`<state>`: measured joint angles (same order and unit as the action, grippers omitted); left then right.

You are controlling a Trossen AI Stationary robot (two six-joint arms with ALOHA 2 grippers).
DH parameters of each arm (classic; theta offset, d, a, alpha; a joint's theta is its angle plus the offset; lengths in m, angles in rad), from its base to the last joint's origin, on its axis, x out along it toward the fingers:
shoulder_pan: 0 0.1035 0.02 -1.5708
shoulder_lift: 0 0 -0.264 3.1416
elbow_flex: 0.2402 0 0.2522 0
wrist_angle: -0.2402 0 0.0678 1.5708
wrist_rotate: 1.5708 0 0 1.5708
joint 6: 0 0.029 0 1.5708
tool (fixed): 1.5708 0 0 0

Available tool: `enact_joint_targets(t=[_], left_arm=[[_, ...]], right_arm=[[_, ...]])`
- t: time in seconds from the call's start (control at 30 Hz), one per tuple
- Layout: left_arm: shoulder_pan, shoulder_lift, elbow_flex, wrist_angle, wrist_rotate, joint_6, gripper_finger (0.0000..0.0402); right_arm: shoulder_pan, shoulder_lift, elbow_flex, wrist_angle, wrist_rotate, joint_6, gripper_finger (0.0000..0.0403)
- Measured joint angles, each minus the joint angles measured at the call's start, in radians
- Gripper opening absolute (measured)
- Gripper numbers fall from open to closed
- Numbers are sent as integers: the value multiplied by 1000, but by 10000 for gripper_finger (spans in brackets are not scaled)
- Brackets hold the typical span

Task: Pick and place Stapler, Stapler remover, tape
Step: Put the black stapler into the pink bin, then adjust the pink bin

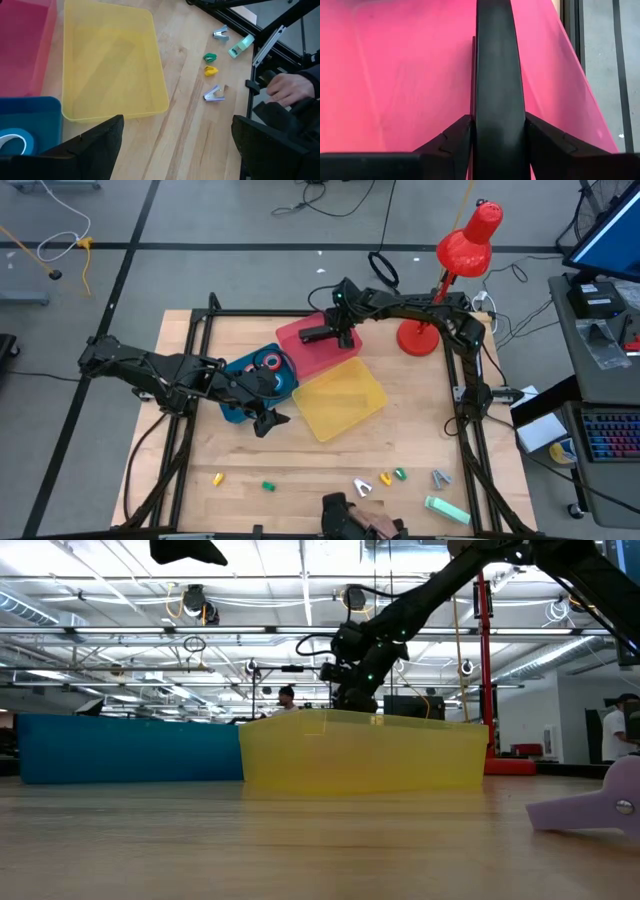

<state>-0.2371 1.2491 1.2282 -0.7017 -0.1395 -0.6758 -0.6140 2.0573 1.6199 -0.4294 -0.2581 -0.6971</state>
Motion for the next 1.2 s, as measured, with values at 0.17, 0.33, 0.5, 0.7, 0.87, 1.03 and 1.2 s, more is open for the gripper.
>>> enact_joint_targets(t=[0.17, 0.33, 0.5, 0.7, 0.87, 1.03, 1.2], left_arm=[[0, 0, 0, -1, 0, 22, 367], [0, 0, 0, -5, 0, 25, 367], [0, 0, 0, -25, -1, 26, 367], [7, 0, 0, -132, -1, -22, 367], [46, 0, 0, -279, -45, -139, 367], [103, 0, 0, -395, -105, -247, 367], [145, 0, 0, -416, -106, -269, 367]], right_arm=[[7, -3, 0, -8, 9, -29, 178], [21, -3, 0, -26, 80, -60, 208], [36, -41, -1, -21, 105, -60, 224], [75, -121, 0, 68, 72, -60, 226], [116, -137, 1, 255, 72, -11, 206], [139, -138, 1, 337, 73, 49, 153], [141, -138, 1, 153, -33, 77, 93]])
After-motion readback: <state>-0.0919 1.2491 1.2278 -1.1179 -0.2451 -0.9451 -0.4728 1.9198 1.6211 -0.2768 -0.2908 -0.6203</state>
